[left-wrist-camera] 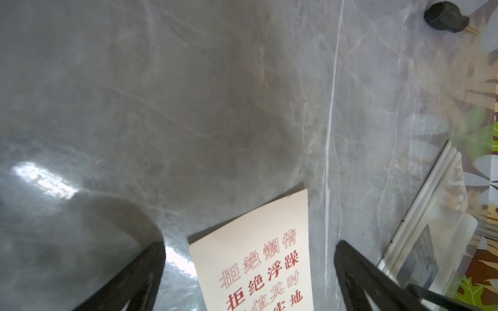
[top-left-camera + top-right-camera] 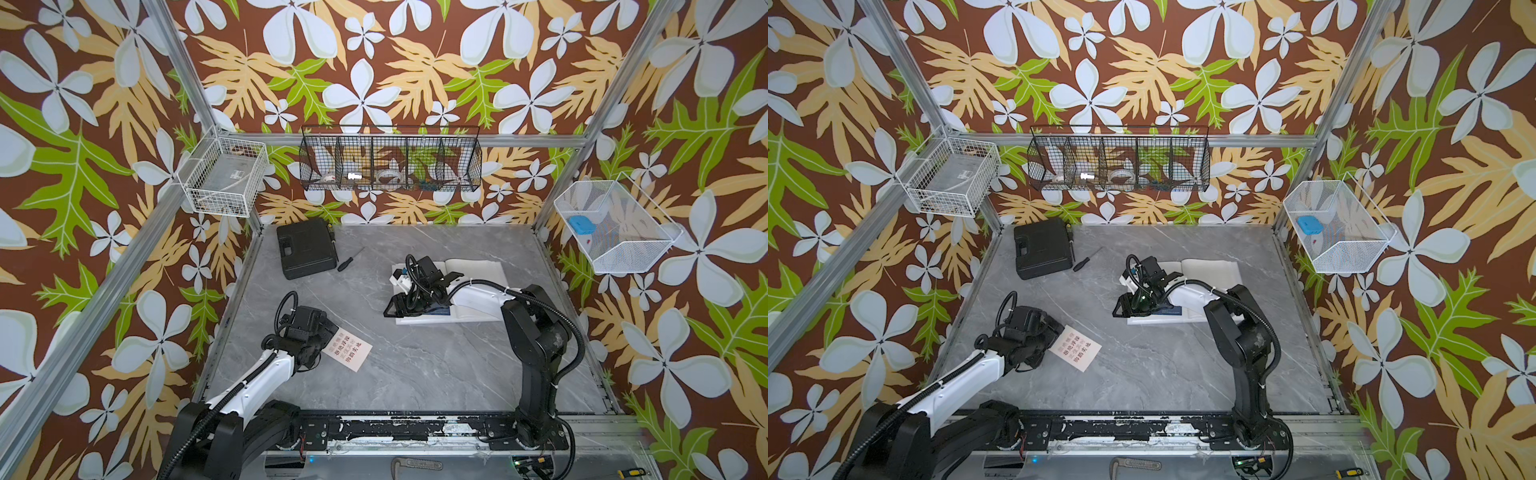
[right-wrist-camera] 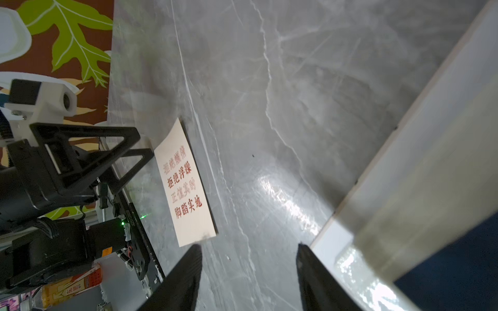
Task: Place the photos into the photo albums
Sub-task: Move the photo to the center of the board.
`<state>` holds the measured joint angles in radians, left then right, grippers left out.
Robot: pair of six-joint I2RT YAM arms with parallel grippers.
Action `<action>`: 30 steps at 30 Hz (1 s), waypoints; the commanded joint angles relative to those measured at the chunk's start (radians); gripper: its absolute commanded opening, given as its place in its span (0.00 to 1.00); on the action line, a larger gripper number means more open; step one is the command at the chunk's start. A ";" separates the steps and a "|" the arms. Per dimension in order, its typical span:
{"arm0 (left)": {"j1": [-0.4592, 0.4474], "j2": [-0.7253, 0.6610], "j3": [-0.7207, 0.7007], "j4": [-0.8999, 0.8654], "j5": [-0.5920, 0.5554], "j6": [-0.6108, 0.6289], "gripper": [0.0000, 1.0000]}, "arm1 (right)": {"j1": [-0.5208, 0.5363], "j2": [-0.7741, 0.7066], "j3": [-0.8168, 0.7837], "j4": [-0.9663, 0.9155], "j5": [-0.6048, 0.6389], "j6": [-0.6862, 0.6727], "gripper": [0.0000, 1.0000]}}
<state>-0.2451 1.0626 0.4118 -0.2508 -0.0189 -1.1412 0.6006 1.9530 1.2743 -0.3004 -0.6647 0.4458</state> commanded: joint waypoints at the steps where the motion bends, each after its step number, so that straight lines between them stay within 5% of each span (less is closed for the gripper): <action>1: -0.002 -0.016 -0.057 0.028 0.078 0.007 1.00 | 0.013 -0.042 -0.060 0.057 -0.015 0.089 0.59; 9: -0.002 -0.014 -0.135 0.143 0.187 0.021 1.00 | 0.033 -0.083 -0.229 0.248 0.006 0.289 0.55; 18: -0.001 -0.105 -0.200 0.129 0.214 0.021 1.00 | 0.099 -0.049 -0.249 0.337 0.023 0.378 0.52; 30: -0.001 -0.137 -0.274 0.199 0.274 0.015 1.00 | 0.148 0.006 -0.183 0.275 0.050 0.356 0.41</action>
<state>-0.2451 0.9131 0.1562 0.1448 0.2211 -1.1198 0.7456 1.9530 1.0840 -0.0082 -0.6243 0.8074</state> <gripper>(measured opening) 0.997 0.417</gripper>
